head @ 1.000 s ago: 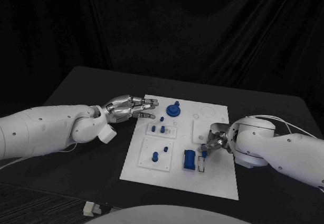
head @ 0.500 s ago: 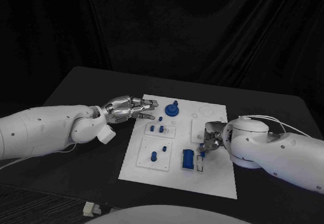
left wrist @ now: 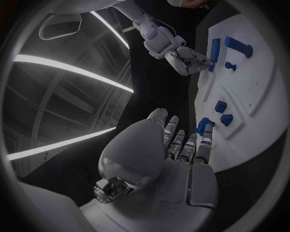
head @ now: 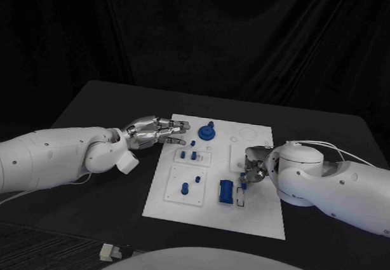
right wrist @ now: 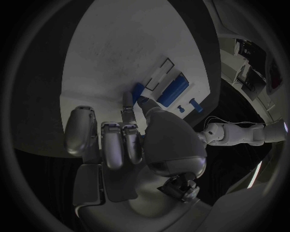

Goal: Assemble the parts on the task board

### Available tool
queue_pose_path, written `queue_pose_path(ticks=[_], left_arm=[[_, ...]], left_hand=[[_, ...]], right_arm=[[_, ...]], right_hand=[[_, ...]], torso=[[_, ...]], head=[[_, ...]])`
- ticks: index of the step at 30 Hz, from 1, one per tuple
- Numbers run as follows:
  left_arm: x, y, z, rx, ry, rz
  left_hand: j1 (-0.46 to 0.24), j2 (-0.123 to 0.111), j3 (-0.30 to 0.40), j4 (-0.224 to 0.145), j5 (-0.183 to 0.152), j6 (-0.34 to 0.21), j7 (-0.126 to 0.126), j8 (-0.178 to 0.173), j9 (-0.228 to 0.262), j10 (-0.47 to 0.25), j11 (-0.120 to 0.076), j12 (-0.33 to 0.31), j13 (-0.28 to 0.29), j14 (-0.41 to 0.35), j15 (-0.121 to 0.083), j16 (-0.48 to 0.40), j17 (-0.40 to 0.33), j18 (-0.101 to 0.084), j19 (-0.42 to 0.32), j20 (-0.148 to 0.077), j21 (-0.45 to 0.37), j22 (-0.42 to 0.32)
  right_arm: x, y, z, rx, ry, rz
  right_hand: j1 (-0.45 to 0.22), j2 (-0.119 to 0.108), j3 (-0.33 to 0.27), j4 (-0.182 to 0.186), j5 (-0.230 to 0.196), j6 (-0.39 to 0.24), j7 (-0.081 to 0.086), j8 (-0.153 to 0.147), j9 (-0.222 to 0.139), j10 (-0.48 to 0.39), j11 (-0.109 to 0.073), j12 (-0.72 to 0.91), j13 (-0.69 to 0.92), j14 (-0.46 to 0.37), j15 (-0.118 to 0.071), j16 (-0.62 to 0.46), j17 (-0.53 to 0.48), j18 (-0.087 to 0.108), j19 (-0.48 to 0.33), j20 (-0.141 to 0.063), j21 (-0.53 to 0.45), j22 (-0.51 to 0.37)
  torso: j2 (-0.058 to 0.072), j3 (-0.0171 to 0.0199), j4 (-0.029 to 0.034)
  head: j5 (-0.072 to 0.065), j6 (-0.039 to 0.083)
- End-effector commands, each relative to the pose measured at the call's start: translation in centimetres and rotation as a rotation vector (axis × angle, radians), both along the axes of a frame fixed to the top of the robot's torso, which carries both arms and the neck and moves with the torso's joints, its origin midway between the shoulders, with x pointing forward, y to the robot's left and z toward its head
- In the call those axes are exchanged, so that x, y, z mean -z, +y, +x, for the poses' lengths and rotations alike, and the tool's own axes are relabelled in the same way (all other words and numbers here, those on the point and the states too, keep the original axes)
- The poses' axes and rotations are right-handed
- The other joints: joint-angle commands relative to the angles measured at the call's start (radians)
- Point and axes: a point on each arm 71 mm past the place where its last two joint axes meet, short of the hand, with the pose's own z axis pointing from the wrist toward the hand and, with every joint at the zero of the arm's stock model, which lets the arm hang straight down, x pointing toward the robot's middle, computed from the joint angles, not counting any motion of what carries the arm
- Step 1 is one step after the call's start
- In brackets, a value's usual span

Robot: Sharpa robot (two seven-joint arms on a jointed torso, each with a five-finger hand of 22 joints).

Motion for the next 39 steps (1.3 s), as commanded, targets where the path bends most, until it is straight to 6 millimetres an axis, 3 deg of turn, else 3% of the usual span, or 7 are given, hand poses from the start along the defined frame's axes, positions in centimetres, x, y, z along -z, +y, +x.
queue_pose_path(ticks=[1,8,17,19,25,27,39], left_arm=[[-0.1,-0.1,-0.1,0.002,-0.002,-0.018],[-0.1,0.0,-0.1,-0.003,-0.004,-0.018],[-0.1,0.0,-0.1,-0.005,-0.004,-0.016],[-0.1,0.1,-0.1,-0.005,-0.003,-0.015],[-0.1,0.1,-0.1,-0.005,-0.002,-0.013],[-0.1,0.0,-0.1,-0.004,-0.001,-0.014],[-0.1,0.0,-0.2,-0.001,0.003,-0.012]], left_hand=[[-0.001,-0.009,0.006,-0.001,0.006,0.004,0.002,0.003,0.001,0.001,0.006,0.004,0.002,0.006,0.002,0.004,0.001,-0.01,0.008,0.002,0.004,0.002],[-0.001,-0.009,0.007,-0.001,0.006,0.004,0.002,0.003,0.001,0.001,0.006,0.005,0.002,0.006,0.002,0.004,0.001,-0.01,0.008,0.002,0.004,0.002],[-0.001,-0.01,0.007,-0.001,0.006,0.004,0.002,0.004,0.001,0.002,0.006,0.006,0.002,0.006,0.002,0.004,0.001,-0.01,0.009,0.002,0.004,0.003],[-0.001,-0.011,0.008,-0.001,0.006,0.005,0.002,0.004,0.001,0.003,0.006,0.007,0.002,0.007,0.002,0.005,0.001,-0.009,0.01,0.002,0.005,0.003],[-0.001,-0.011,0.008,-0.001,0.006,0.005,0.002,0.004,0.001,0.003,0.006,0.007,0.002,0.007,0.002,0.005,0.001,-0.009,0.01,0.002,0.005,0.003],[-0.001,-0.011,0.008,-0.001,0.006,0.005,0.002,0.004,0.001,0.003,0.006,0.007,0.002,0.007,0.002,0.005,0.001,-0.009,0.01,0.002,0.005,0.003],[-0.002,-0.011,0.009,-0.001,0.006,0.008,0.003,0.005,0.001,0.004,0.007,0.008,0.002,0.008,0.002,0.006,0.002,-0.009,0.01,0.002,0.005,0.003]], right_arm=[[0.6,-0.1,-0.6,0.017,0.027,0.025],[0.6,-0.6,-1.0,0.06,0.049,0.076],[0.9,-1.9,-1.2,0.089,0.062,0.072],[1.1,-2.3,-1.2,0.09,0.067,0.063],[1.6,-2.9,-1.5,0.083,0.068,0.036],[1.7,-3.0,-1.6,0.077,0.058,0.028],[1.7,-3.6,-1.7,0.051,-0.004,-0.013]], right_hand=[[0.002,-0.005,0.128,-0.135,0.015,0.007,0.001,0.003,0.0,0.101,0.0,0.003,0.263,0.085,-0.004,-0.006,0.152,0.014,0.001,0.009,-0.004,0.162],[-0.006,-0.007,0.143,-0.146,0.036,0.007,0.003,0.006,0.002,0.101,0.002,0.003,0.263,0.085,-0.003,-0.005,0.152,0.013,0.002,0.01,-0.003,0.163],[-0.019,-0.006,0.148,-0.148,0.019,0.005,0.002,0.007,0.003,0.101,0.001,0.003,0.263,0.085,-0.003,-0.006,0.151,0.014,0.002,0.011,-0.003,0.163],[-0.025,-0.006,0.151,-0.149,0.009,0.002,0.002,0.006,0.002,0.101,0.001,0.003,0.263,0.085,-0.003,-0.005,0.152,0.014,0.002,0.011,-0.005,0.163],[-0.07,-0.004,0.143,-0.132,-0.112,0.0,-0.008,0.01,0.004,0.101,-0.006,0.003,0.263,0.085,-0.007,-0.005,0.153,0.014,0.003,0.009,-0.005,0.162],[-0.102,-0.008,0.126,-0.11,-0.153,0.004,-0.011,0.014,0.007,0.101,-0.008,0.003,0.263,0.085,-0.009,-0.004,0.154,0.014,0.003,0.008,-0.005,0.162],[-0.123,-0.01,0.105,-0.087,-0.174,-0.008,-0.014,0.014,0.013,0.101,-0.013,0.003,0.263,0.084,-0.014,-0.006,0.149,0.015,0.003,0.002,-0.01,0.161]], torso=[[0.0,-0.0001,0.0],[-0.001,0.0001,-0.0005],[0.0,-0.0002,0.0001],[0.0,-0.0003,0.0],[-0.001,0.0001,0.0002],[-0.001,0.0001,-0.0002],[0.001,0.0002,-0.0002]], head=[[-0.003,0.0],[-0.002,0.0],[-0.002,0.0],[-0.002,0.0],[-0.005,0.0],[-0.004,0.0],[-0.002,0.0]])
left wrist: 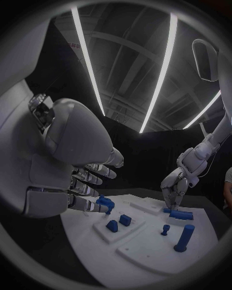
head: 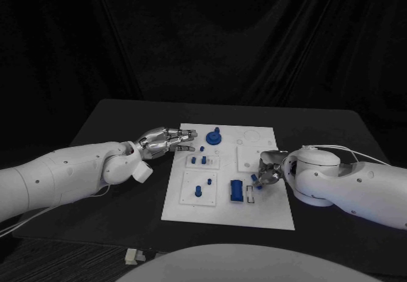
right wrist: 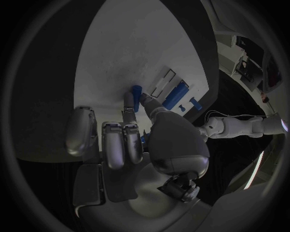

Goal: Assemble the parts on the task board

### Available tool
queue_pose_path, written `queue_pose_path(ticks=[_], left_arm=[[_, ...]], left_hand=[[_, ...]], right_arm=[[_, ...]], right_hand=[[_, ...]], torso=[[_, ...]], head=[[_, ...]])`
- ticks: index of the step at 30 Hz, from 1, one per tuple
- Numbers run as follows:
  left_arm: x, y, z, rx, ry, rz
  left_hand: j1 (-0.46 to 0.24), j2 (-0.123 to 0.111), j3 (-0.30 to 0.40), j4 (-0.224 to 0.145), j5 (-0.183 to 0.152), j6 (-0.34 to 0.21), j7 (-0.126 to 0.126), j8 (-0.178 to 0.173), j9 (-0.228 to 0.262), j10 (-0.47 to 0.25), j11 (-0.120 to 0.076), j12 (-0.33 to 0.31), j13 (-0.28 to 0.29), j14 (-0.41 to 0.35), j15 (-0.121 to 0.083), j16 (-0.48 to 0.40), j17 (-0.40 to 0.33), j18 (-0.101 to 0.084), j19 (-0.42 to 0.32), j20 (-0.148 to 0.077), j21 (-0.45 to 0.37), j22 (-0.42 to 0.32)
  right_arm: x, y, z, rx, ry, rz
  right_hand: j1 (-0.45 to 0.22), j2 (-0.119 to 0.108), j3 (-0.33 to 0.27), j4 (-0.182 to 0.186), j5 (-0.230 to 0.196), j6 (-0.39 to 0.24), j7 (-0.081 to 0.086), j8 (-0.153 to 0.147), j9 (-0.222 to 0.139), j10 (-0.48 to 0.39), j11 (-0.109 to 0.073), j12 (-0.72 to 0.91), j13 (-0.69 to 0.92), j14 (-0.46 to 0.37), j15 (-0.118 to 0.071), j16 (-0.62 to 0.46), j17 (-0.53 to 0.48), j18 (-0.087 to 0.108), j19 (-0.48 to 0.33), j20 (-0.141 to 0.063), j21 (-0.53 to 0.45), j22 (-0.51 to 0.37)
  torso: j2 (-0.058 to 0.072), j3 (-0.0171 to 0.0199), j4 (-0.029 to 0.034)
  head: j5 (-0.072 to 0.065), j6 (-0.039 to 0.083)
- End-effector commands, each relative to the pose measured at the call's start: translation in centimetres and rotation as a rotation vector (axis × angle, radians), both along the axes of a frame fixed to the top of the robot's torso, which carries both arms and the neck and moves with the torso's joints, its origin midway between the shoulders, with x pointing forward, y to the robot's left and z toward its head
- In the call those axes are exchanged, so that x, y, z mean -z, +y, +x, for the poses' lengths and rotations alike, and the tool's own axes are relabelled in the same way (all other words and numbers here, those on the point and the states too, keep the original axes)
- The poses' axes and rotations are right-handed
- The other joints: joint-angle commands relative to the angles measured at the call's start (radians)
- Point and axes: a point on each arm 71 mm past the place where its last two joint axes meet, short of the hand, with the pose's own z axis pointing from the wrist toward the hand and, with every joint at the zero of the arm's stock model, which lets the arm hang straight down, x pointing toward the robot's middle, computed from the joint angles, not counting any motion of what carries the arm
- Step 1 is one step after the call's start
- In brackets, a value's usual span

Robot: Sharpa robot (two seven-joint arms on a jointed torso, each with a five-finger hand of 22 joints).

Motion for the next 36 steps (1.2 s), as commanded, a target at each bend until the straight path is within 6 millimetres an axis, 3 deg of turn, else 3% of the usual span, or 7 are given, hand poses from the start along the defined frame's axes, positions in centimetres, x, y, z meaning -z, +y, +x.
queue_pose_path(ticks=[1,6,16,20,24,31,36], left_arm=[[0.0,-0.1,-0.1,0.002,0.002,-0.013],[0.0,-0.2,-0.1,0.007,0.006,-0.013],[0.0,-0.4,-0.1,0.014,0.01,-0.014],[0.0,-0.3,-0.1,0.013,0.01,-0.014],[0.0,-0.3,-0.1,0.011,0.01,-0.012],[0.0,-0.2,-0.1,0.009,0.009,-0.012],[0.0,-0.2,-0.1,0.009,0.009,-0.012]], left_hand=[[-0.002,-0.012,0.008,0.002,0.006,0.007,0.0,0.006,0.002,0.002,0.005,0.005,0.002,0.009,0.002,0.007,0.001,-0.009,0.007,-0.002,0.005,0.0],[-0.004,-0.013,0.012,0.004,0.006,0.01,0.003,0.007,0.002,0.007,0.01,0.01,0.002,0.01,0.001,0.008,0.001,-0.009,0.007,-0.002,0.005,-0.001],[-0.005,-0.013,0.014,0.004,0.006,0.01,0.005,0.008,0.002,0.008,0.011,0.01,0.002,0.009,0.0,0.008,0.001,-0.009,0.008,-0.002,0.006,-0.001],[-0.005,-0.012,0.017,0.005,0.007,0.012,0.006,0.008,0.002,0.009,0.013,0.011,0.002,0.009,0.0,0.008,0.001,-0.009,0.008,-0.002,0.006,-0.002],[-0.005,-0.012,0.017,0.005,0.007,0.012,0.006,0.008,0.002,0.009,0.013,0.011,0.002,0.009,0.0,0.008,0.001,-0.009,0.009,-0.002,0.006,-0.001],[-0.004,-0.012,0.018,0.005,0.007,0.012,0.006,0.009,0.002,0.009,0.014,0.011,0.002,0.01,-0.001,0.009,0.001,-0.009,0.009,-0.002,0.006,0.0],[-0.004,-0.012,0.018,0.005,0.007,0.012,0.006,0.009,0.002,0.009,0.014,0.011,0.002,0.01,-0.001,0.009,0.001,-0.009,0.009,-0.002,0.006,0.0]], right_arm=[[0.9,-0.7,-0.4,-0.017,-0.009,-0.08],[0.9,-0.6,-0.6,-0.03,-0.025,-0.088],[0.9,-0.5,-1.2,-0.045,-0.027,-0.085],[1.3,-0.6,-1.5,-0.046,-0.018,-0.086],[1.6,-0.7,-1.7,-0.041,-0.014,-0.083],[1.8,-1.1,-2.0,-0.017,-0.026,-0.052],[1.7,-1.7,-2.2,0.034,-0.015,0.004]], right_hand=[[-0.002,0.005,-0.002,0.006,-0.007,-0.015,0.002,-0.009,-0.005,0.103,-0.002,0.003,0.263,0.082,-0.003,-0.006,0.149,0.015,-0.001,-0.001,-0.008,0.16],[0.009,0.01,0.0,0.005,-0.002,-0.039,0.011,-0.024,-0.017,0.103,0.006,0.003,0.263,0.081,0.002,-0.008,0.145,0.014,-0.001,0.002,-0.01,0.16],[0.091,0.002,0.043,-0.064,0.15,-0.071,0.037,-0.039,-0.062,0.103,0.03,0.003,0.263,0.081,0.021,-0.007,0.147,0.016,-0.006,0.018,-0.021,0.159],[0.099,-0.006,0.075,-0.089,0.119,-0.094,0.049,-0.043,-0.09,0.103,0.042,0.003,0.263,0.083,0.03,-0.004,0.156,0.016,-0.007,0.026,-0.022,0.159],[0.1,-0.005,0.088,-0.095,0.127,-0.083,0.048,-0.036,-0.095,0.103,0.042,0.003,0.263,0.083,0.031,-0.002,0.159,0.016,-0.007,0.028,-0.02,0.159],[0.092,-0.002,0.127,-0.113,0.212,-0.045,0.042,-0.013,-0.104,0.103,0.037,0.003,0.263,0.085,0.028,0.002,0.171,0.014,-0.003,0.027,-0.005,0.163],[0.069,0.001,0.135,-0.105,0.248,-0.028,0.037,-0.003,-0.105,0.103,0.03,0.003,0.263,0.085,0.024,0.002,0.169,0.013,0.0,0.024,0.005,0.165]], torso=[[0.001,0.0,0.0005],[0.001,-0.0001,0.0012],[0.0,-0.0001,0.0008],[0.0,-0.0001,0.0009],[0.001,-0.0001,0.0009],[0.0,-0.0001,0.0005],[0.0,0.0001,0.0009]], head=[[0.0,0.0],[-0.001,0.0],[-0.002,0.0],[0.0,0.0],[0.001,0.0],[0.006,0.0],[0.009,0.0]])
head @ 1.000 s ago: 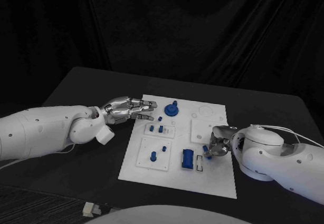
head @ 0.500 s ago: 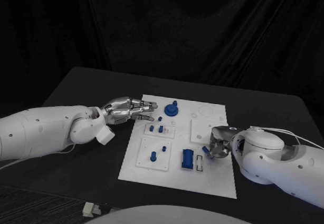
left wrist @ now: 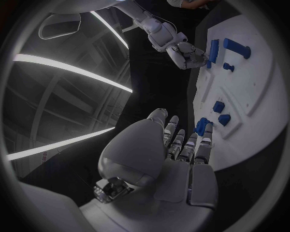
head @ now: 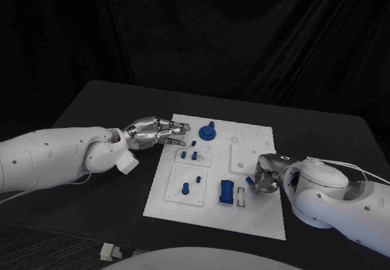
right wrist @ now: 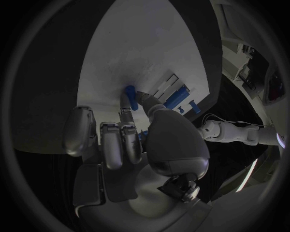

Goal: Assemble the parts on the task board

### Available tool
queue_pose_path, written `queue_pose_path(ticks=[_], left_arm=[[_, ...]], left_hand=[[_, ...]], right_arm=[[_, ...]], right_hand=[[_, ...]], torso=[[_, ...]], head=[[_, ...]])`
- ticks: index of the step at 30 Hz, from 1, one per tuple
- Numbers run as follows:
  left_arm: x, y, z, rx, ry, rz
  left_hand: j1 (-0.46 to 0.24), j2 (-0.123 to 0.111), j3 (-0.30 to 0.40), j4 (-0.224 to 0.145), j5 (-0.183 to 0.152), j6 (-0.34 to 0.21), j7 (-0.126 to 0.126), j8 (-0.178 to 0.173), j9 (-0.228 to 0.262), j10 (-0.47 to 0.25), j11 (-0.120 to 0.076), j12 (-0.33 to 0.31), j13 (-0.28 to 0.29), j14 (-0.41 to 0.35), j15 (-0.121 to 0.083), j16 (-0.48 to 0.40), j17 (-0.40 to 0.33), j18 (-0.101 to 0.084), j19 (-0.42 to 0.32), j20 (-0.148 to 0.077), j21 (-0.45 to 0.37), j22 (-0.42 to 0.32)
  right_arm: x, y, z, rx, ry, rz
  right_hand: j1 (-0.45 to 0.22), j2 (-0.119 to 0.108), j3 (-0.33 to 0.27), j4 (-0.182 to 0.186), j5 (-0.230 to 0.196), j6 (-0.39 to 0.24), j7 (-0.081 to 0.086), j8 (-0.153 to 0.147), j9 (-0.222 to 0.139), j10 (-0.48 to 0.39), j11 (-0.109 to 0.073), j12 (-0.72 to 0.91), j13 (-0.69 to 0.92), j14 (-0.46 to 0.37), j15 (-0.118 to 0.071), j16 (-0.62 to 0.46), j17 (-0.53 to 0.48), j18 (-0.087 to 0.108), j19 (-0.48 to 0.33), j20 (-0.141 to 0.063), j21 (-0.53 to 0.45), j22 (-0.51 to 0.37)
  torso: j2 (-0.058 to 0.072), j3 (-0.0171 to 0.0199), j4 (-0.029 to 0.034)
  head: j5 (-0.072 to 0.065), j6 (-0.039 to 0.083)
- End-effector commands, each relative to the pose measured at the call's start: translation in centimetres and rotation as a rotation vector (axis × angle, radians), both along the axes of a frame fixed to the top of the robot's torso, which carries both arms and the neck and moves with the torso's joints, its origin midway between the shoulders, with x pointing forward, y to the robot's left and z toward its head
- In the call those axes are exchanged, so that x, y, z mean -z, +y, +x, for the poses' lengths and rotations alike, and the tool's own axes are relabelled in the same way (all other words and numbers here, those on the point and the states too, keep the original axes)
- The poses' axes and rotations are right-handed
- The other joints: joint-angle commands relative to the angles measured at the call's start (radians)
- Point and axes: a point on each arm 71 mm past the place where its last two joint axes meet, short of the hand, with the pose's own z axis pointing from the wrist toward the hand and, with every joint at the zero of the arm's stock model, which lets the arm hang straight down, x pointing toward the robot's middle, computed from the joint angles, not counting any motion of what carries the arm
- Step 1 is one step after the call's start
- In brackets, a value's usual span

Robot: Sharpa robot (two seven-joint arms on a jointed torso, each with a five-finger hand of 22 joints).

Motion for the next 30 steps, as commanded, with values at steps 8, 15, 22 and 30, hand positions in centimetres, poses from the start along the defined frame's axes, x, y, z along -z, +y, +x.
queue_pose_path(ticks=[8,15,22,30], left_arm=[[-0.1,0.0,-0.1,0.001,0.0,-0.017],[-0.1,0.0,0.0,-0.001,-0.003,-0.017],[-0.1,0.0,0.0,-0.002,-0.003,-0.016],[-0.1,-0.1,0.0,0.002,-0.001,-0.017]], left_hand=[[0.001,-0.006,0.01,0.0,0.004,0.005,0.0,0.005,0.001,0.002,0.007,0.005,0.001,0.003,-0.001,0.005,0.001,-0.009,0.006,0.002,0.006,0.0],[0.002,-0.006,0.012,0.0,0.004,0.006,0.0,0.005,0.001,0.003,0.007,0.006,0.001,0.003,-0.001,0.005,0.001,-0.008,0.007,0.002,0.007,0.002],[0.002,-0.006,0.012,0.0,0.004,0.006,0.0,0.005,0.001,0.003,0.007,0.006,0.001,0.003,-0.001,0.005,0.001,-0.008,0.007,0.002,0.007,0.002],[0.002,-0.006,0.013,0.0,0.005,0.003,0.0,0.005,0.001,0.003,0.008,0.005,0.001,0.003,-0.002,0.005,0.001,-0.008,0.007,0.002,0.007,0.001]], right_arm=[[1.7,-3.1,-1.2,0.258,0.208,0.172],[1.1,-4.3,-1.5,0.418,0.299,0.315],[0.5,-4.4,-2.5,0.507,0.367,0.414],[0.2,-3.5,-3.3,0.511,0.403,0.45]], right_hand=[[-0.051,0.008,0.123,-0.099,0.027,0.02,-0.009,0.014,-0.107,0.104,-0.012,0.003,0.264,0.086,-0.01,0.006,0.169,0.011,0.007,-0.005,0.017,0.167],[-0.055,0.008,0.121,-0.096,0.019,0.022,-0.011,0.016,-0.107,0.104,-0.013,0.003,0.264,0.086,-0.012,0.006,0.17,0.011,0.007,-0.006,0.018,0.168],[-0.055,0.008,0.123,-0.097,0.024,0.021,-0.012,0.016,-0.107,0.104,-0.014,0.003,0.264,0.086,-0.012,0.006,0.168,0.011,0.006,-0.007,0.017,0.167],[-0.056,0.008,0.123,-0.096,0.023,0.019,-0.011,0.016,-0.107,0.104,-0.014,0.003,0.264,0.086,-0.012,0.006,0.168,0.011,0.006,-0.007,0.017,0.167]], torso=[[0.0,-0.0001,0.0003],[0.0,-0.0001,-0.0005],[0.0,0.0001,0.0002],[0.0,-0.0002,0.0003]], head=[[0.006,0.0],[0.005,0.0],[0.001,0.0],[-0.004,0.0]])
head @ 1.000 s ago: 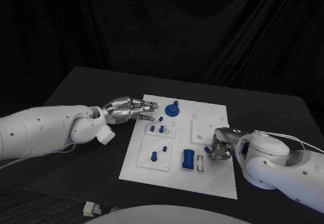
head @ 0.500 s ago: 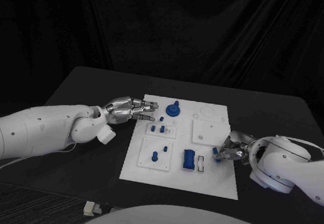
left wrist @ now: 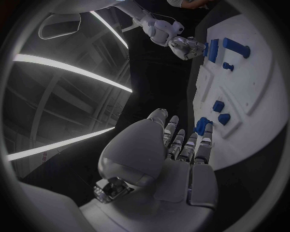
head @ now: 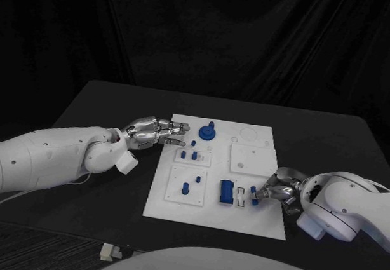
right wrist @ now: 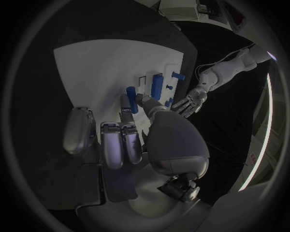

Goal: Assemble the parts on the task board

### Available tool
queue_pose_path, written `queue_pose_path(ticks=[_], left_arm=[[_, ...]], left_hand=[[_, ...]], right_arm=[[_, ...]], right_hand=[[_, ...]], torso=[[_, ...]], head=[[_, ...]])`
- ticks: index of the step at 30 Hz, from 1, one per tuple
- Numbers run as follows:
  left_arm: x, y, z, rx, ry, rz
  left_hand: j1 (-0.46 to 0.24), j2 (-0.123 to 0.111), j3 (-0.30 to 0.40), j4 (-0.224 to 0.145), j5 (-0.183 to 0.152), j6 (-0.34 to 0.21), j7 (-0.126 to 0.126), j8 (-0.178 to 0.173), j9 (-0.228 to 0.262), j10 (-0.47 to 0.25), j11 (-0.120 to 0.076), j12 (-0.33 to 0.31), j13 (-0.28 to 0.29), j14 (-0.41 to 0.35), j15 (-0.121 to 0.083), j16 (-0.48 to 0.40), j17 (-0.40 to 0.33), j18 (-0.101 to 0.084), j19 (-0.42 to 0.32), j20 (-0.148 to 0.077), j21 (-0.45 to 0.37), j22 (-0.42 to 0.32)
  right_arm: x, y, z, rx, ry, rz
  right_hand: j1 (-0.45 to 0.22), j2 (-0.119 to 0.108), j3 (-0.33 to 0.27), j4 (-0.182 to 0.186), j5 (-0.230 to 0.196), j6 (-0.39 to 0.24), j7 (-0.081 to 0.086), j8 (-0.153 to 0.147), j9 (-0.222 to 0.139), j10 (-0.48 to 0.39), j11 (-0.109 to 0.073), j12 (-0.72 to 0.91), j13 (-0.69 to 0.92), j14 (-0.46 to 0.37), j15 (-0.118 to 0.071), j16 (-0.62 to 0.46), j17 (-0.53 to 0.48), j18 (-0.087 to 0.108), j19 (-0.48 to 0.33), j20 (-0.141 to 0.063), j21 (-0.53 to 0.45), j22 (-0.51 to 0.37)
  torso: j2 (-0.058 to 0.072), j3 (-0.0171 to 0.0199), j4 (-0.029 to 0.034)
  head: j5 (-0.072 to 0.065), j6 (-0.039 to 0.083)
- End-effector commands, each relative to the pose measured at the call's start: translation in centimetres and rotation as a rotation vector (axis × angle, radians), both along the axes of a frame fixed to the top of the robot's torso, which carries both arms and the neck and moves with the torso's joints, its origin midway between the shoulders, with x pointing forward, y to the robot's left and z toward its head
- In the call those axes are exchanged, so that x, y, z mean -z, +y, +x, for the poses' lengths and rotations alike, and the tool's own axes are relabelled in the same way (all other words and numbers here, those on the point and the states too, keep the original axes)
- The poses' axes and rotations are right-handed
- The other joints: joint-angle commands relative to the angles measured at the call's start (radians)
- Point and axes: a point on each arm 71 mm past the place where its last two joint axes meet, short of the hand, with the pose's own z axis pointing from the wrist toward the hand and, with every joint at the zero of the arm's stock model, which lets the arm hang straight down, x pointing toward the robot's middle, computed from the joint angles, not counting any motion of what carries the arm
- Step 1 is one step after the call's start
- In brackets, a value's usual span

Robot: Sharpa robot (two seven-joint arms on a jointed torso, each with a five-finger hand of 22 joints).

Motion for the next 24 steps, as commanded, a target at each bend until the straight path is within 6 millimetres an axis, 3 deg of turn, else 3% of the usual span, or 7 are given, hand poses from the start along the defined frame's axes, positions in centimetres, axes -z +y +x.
queue_pose_path(ticks=[1,18,24], left_arm=[[-0.1,-0.2,0.0,0.004,-0.001,-0.019],[-0.1,-0.2,-0.1,0.003,-0.001,-0.019],[-0.1,-0.2,-0.1,0.003,-0.001,-0.019]], left_hand=[[0.002,-0.006,0.006,-0.001,0.005,0.003,0.0,0.005,0.001,0.003,0.008,0.005,0.001,0.003,-0.002,0.005,0.001,-0.008,0.007,0.002,0.007,0.001],[0.002,-0.006,0.006,-0.001,0.005,0.004,0.0,0.005,0.001,0.003,0.008,0.005,0.001,0.003,-0.002,0.005,0.001,-0.008,0.008,0.002,0.007,0.002],[0.002,-0.006,0.006,-0.001,0.005,0.004,0.0,0.005,0.001,0.003,0.008,0.005,0.001,0.003,-0.002,0.005,0.001,-0.008,0.008,0.002,0.007,0.002]], right_arm=[[-0.1,0.2,-0.3,0.06,0.037,0.04],[0.5,1.5,-0.5,0.061,0.035,0.055],[0.8,1.7,-0.4,0.041,0.042,0.043]], right_hand=[[-0.011,0.0,0.112,-0.106,-0.001,0.0,-0.001,0.003,0.0,0.104,-0.006,0.003,0.264,0.087,-0.007,0.005,0.167,0.011,0.003,-0.003,0.002,0.167],[-0.017,0.001,0.11,-0.102,-0.017,-0.01,0.0,0.001,-0.002,0.104,-0.005,0.003,0.264,0.086,-0.006,0.003,0.161,0.012,0.001,-0.004,-0.003,0.166],[-0.019,0.003,0.11,-0.1,-0.029,-0.016,0.001,0.0,-0.002,0.104,-0.004,0.003,0.264,0.085,-0.006,0.002,0.157,0.013,-0.002,-0.004,-0.01,0.164]], torso=[[0.001,-0.0004,0.0004],[0.0,-0.0018,0.0001],[0.001,-0.0005,0.0004]], head=[[-0.004,0.0],[-0.004,0.0],[-0.003,0.0]])
